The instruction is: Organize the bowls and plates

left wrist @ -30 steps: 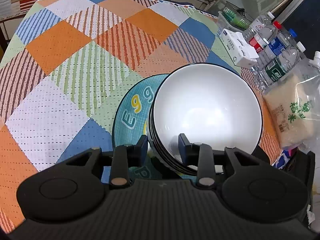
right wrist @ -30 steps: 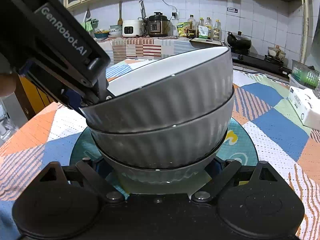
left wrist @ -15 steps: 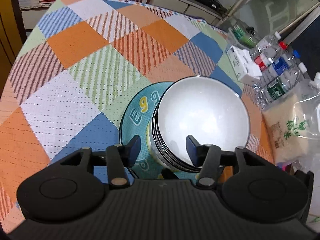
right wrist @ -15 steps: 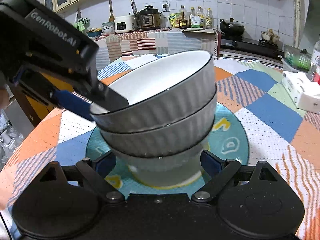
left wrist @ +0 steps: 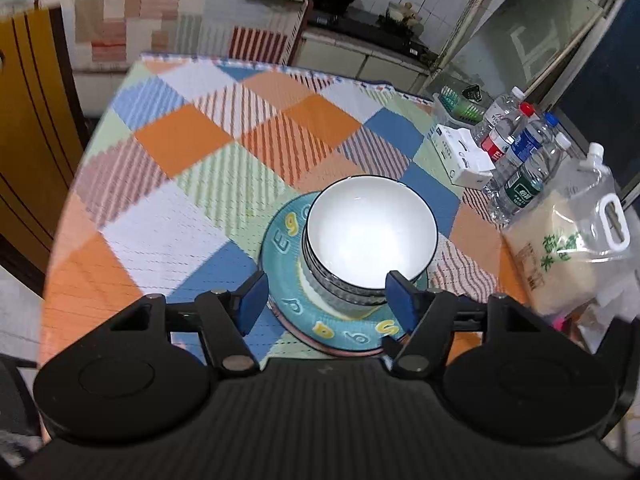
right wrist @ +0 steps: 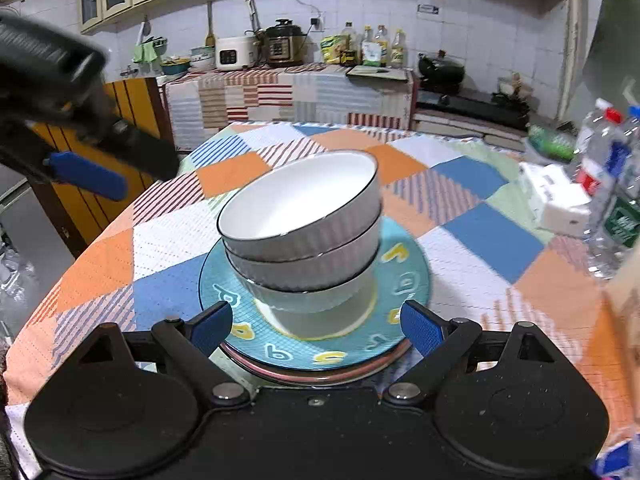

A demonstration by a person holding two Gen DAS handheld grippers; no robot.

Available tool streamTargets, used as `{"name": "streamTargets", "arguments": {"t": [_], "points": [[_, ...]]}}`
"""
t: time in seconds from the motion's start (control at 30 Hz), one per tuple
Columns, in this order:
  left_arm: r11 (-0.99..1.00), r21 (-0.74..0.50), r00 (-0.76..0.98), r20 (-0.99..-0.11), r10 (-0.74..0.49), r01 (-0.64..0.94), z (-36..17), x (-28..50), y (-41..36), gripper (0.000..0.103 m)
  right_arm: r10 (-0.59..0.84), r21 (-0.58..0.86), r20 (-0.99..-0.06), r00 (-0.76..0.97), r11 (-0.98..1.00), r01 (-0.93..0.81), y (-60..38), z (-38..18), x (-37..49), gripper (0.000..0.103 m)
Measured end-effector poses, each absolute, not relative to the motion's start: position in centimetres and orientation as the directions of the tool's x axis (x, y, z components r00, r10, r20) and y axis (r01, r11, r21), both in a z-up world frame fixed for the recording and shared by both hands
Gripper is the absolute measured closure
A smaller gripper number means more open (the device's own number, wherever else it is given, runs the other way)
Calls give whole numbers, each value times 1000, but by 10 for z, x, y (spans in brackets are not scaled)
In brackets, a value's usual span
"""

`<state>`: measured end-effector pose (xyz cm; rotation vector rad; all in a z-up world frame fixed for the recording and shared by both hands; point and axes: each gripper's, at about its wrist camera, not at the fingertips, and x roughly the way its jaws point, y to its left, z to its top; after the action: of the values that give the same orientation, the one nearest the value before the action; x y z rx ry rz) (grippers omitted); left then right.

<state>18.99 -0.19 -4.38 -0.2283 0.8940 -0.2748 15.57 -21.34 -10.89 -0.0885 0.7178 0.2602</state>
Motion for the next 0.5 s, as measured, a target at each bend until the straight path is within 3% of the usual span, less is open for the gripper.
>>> {"name": "streamTargets", "arguments": {"t": [0.4, 0.5], "points": [[970, -204, 667, -706, -239, 132, -1, 122, -6, 35, 82, -38, -688, 721, 988, -149, -221, -54, 119, 9], [978, -168, 647, -734, -207, 122, 1, 111, -6, 32, 54, -55, -698, 714, 990, -129, -224, -48, 109, 9]]}}
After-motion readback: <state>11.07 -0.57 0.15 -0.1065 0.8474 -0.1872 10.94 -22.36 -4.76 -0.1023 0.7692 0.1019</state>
